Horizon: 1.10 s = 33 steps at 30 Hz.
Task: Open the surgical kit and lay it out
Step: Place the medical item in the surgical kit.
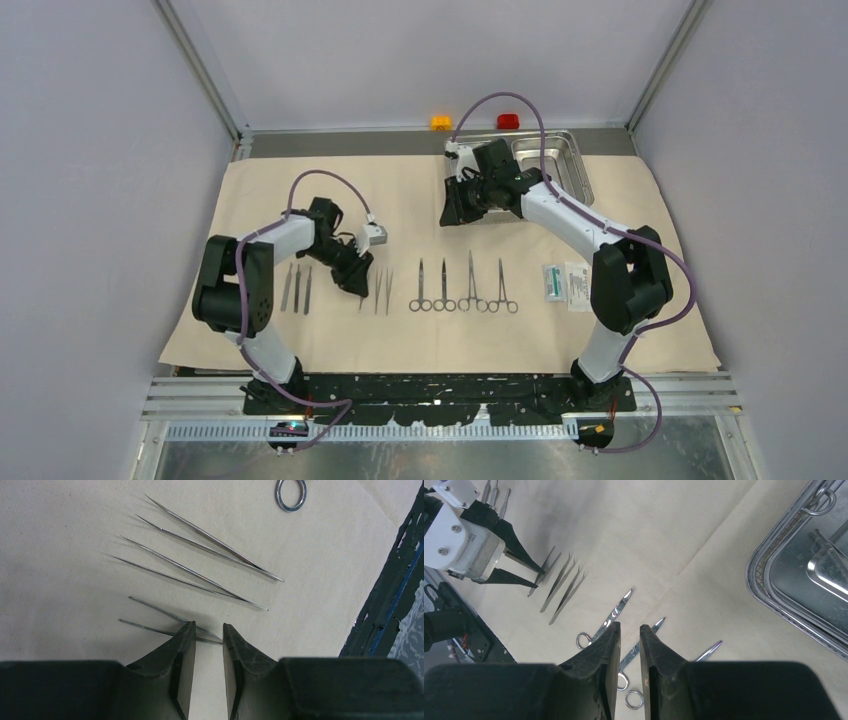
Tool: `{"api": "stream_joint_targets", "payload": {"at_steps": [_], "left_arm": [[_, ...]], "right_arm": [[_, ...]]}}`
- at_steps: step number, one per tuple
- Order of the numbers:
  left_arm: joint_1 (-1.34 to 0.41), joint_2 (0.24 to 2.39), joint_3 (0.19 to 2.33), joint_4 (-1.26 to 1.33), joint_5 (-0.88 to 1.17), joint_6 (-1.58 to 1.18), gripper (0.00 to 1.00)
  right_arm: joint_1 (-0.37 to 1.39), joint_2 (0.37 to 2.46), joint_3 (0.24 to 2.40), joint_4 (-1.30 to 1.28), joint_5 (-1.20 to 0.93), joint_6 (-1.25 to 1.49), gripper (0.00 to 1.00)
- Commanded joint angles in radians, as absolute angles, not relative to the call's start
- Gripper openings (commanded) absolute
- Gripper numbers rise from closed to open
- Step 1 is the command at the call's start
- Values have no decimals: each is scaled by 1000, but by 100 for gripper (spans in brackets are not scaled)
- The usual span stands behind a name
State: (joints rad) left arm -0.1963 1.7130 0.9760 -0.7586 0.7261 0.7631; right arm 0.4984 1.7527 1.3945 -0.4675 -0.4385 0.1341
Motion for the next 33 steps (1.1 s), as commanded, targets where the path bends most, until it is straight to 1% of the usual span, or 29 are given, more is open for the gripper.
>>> {"api": "stream_joint_targets", "payload": {"at_steps": [1, 14, 19, 22, 25, 29, 33], "left_arm": [[-202, 1677, 954, -782, 728, 755, 28], [-203, 1644, 974, -736, 765, 653, 29], [-202, 1617, 993, -706, 761, 605, 29], [-204, 1594, 1002, -671, 743, 554, 30], [-199, 1566, 1017, -622, 713, 486, 30], [-185, 1522, 1039, -546, 672, 385, 32], [-184, 1487, 1064, -490, 612, 347, 34]], "right_arm": [[505, 1719, 1395, -422, -436, 133, 26], [504, 1717, 1395, -421, -432, 135, 26], [503, 1710, 1411, -429, -348, 133, 27], [486, 1714, 1441, -441, -240, 134, 30], [432, 1742, 1502, -458, -153, 143, 35], [342, 1814, 1592, -465, -102, 156, 42], [294, 1922, 1719, -503, -74, 121, 46]]}}
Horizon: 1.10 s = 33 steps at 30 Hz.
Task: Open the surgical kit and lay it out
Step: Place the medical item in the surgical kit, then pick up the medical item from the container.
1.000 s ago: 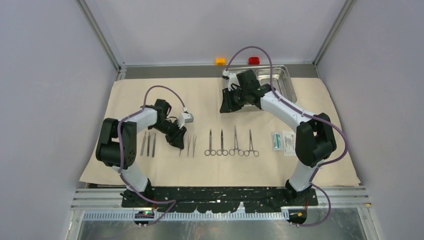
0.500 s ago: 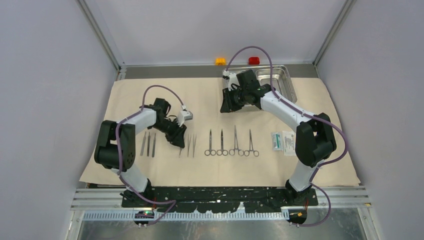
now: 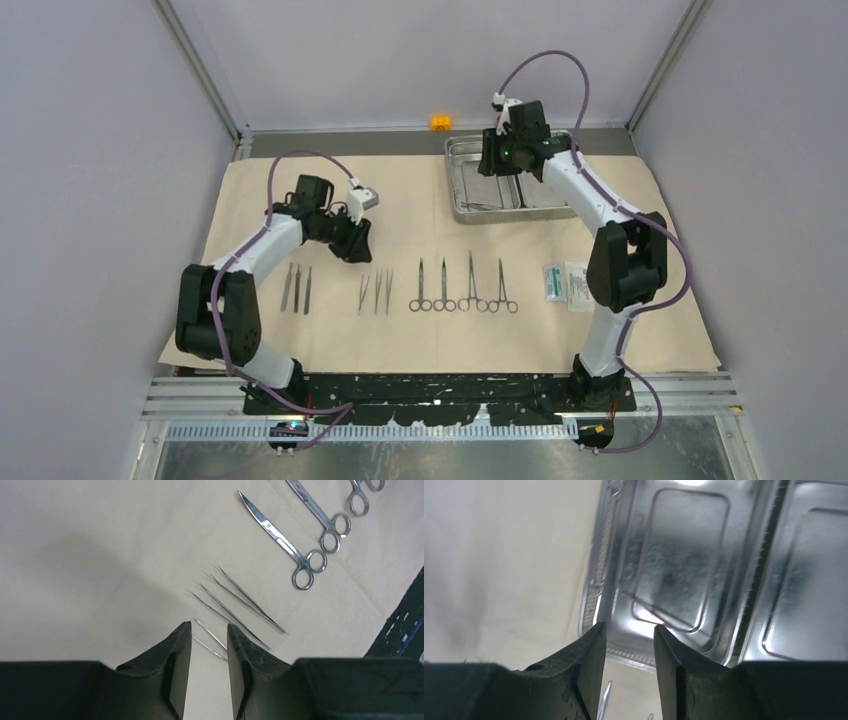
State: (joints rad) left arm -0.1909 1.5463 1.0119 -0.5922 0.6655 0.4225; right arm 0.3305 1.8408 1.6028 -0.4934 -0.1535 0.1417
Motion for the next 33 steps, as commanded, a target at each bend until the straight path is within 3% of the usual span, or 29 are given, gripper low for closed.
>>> {"api": "stream_joint_targets", "payload": {"at_steps": [1, 14, 26, 33], "left_arm": [[-184, 1486, 1078, -496, 608, 351, 35], [-185, 1557, 1294, -633, 588, 353, 65], [-184, 1697, 1481, -824, 587, 471, 67], [-184, 1701, 1478, -845, 614, 462, 67]], "right_arm": [[289, 1949, 1749, -515, -61, 100, 46], [266, 2223, 2068, -679, -62, -90, 52], [265, 2297, 2221, -901, -142, -278, 65], [264, 2365, 2298, -1076, -255, -381, 63]]}}
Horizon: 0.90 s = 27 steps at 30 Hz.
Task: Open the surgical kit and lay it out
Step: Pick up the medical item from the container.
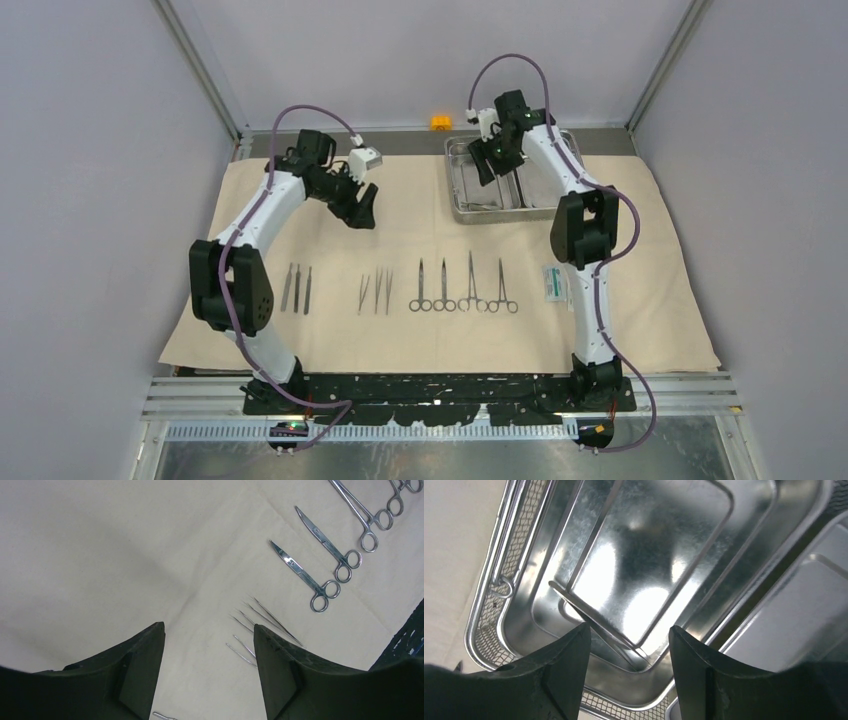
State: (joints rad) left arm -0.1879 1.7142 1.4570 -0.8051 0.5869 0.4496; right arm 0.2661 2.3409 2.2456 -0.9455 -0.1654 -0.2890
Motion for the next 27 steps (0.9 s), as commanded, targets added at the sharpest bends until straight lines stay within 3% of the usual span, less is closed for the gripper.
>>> {"api": "stream_joint_targets", "payload": {"at_steps": [1, 27], "left_arm": [[-184, 1697, 1472, -842, 613, 462, 67], [-184, 1668, 1443, -802, 633, 443, 68]], "right_arm": [[264, 2369, 2296, -1094, -273, -408, 63], [338, 2465, 2212, -987, -142, -532, 58]]}}
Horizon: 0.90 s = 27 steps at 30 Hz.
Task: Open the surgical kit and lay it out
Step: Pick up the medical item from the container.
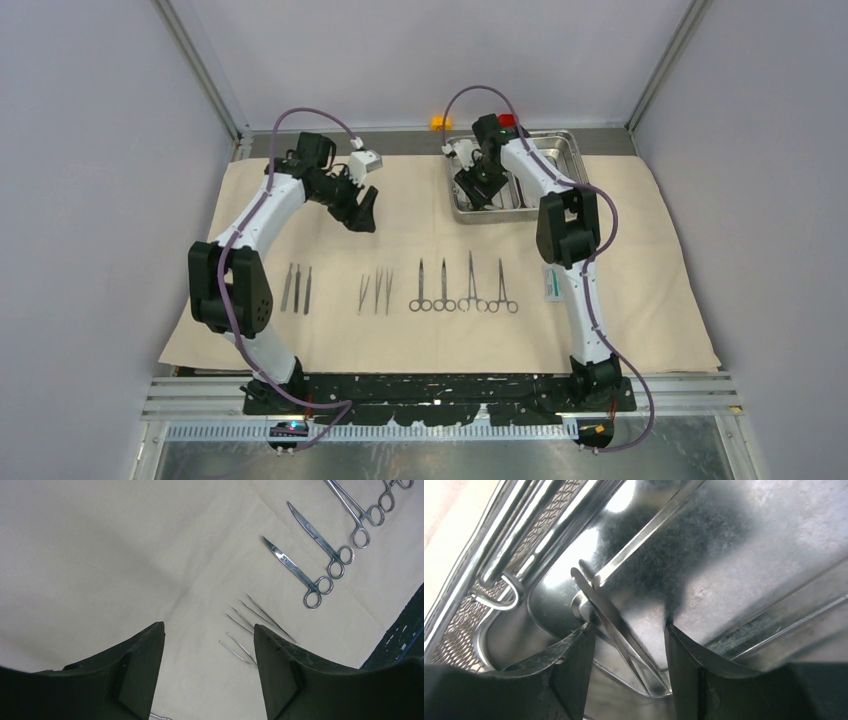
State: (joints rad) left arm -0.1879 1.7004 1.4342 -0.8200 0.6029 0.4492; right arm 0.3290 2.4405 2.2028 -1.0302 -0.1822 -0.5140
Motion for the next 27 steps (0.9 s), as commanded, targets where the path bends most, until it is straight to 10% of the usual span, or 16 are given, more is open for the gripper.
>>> {"api": "stream_joint_targets", "payload": {"at_steps": [1, 20, 27], "left_arm": [[-184, 1667, 1444, -802, 633, 442, 68], [-184, 1707, 1490, -825, 636, 437, 68], [-184, 1694, 1486, -804, 643, 420, 68]], "right_arm": [[338, 2466, 2206, -973, -131, -532, 57], [324, 2544, 2330, -822, -102, -433, 2], [321, 2514, 2336, -801, -103, -403, 0]]}}
